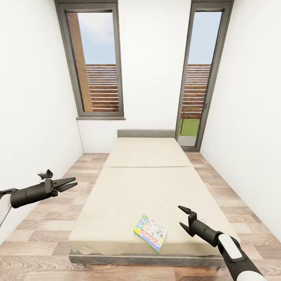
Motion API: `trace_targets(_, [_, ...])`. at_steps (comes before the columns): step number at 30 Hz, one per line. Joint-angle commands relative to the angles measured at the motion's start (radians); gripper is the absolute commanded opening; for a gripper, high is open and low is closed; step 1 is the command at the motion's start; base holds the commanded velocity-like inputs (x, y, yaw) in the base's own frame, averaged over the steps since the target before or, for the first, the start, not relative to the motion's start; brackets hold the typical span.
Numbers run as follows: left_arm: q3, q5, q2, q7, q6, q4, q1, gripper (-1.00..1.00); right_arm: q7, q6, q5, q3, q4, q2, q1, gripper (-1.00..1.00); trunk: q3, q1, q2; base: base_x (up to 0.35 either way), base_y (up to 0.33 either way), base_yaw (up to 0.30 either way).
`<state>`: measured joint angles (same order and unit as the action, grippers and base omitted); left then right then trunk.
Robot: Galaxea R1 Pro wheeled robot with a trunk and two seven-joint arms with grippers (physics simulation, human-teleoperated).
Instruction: Put all the toys in the child's room - the three board games (two on the bed and one on the table), the two jigsaw puzzles on the table, and the tennis ball on the table - inside the toy box on the table in the child's room.
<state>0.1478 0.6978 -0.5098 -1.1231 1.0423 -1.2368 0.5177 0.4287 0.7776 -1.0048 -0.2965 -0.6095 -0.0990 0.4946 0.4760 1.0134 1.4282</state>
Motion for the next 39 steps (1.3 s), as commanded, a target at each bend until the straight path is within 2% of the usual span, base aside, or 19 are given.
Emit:
trace_targets(1, [0.0,0.0,0.0,-0.003,0.005,-0.001,0.001,1.0,0.002,0.008,0.001,-0.004,0.0,0.001,0.001,1.0,0.004,0.004,0.008,0.0,0.0,0.0])
trace_targets(4, [-0.013,0.0,0.0,-0.004,0.005,-0.026,0.001,1.0,0.002,0.01,0.002,-0.003,0.0,0.002,0.001,1.0,0.014,0.015,0.029,0.0,0.0,0.0])
trace_targets(6, [-0.035,0.0,0.0,-0.005,0.005,-0.051,0.0,1.0,0.002,0.011,0.003,-0.002,0.0,0.002,0.001,1.0,0.02,0.023,0.043,0.0,0.0,0.0])
trace_targets(9, [-0.117,0.001,-0.001,-0.006,0.005,-0.121,0.0,1.0,0.002,0.013,0.003,0.0,0.0,0.002,0.002,1.0,0.029,0.035,0.064,0.0,0.0,0.0])
trace_targets(14, [-0.181,0.001,0.001,-0.006,0.005,-0.167,-0.001,1.0,0.002,0.016,0.004,0.003,-0.001,0.002,0.003,1.0,0.045,0.054,0.099,0.0,0.0,0.0])
trace_targets(18, [-0.199,0.002,0.003,-0.006,0.005,-0.179,-0.001,1.0,0.002,0.018,0.005,0.004,-0.001,-0.001,0.004,1.0,0.058,0.069,0.127,0.0,0.0,0.0])
trace_targets(31, [-0.207,0.024,0.006,-0.007,0.005,-0.185,-0.001,1.0,-0.017,0.052,0.007,0.007,-0.002,-0.013,0.007,1.0,0.098,0.119,0.218,0.0,0.0,0.0])
trace_targets(33, [-0.208,0.029,0.013,-0.007,0.005,-0.186,-0.001,1.0,-0.018,0.054,0.007,0.007,-0.002,-0.013,0.008,1.0,0.105,0.127,0.232,0.0,0.0,0.0])
trace_targets(36, [-0.217,0.053,0.047,-0.007,0.005,-0.188,-0.001,1.0,-0.021,0.054,0.009,0.007,-0.002,-0.012,0.008,1.0,0.114,0.138,0.253,0.0,0.0,0.0])
trace_targets(39, [-0.235,0.064,0.07,-0.007,0.005,-0.188,-0.001,1.0,-0.022,0.053,0.011,0.007,-0.002,-0.012,0.008,1.0,0.123,0.15,0.274,0.0,0.0,0.0])
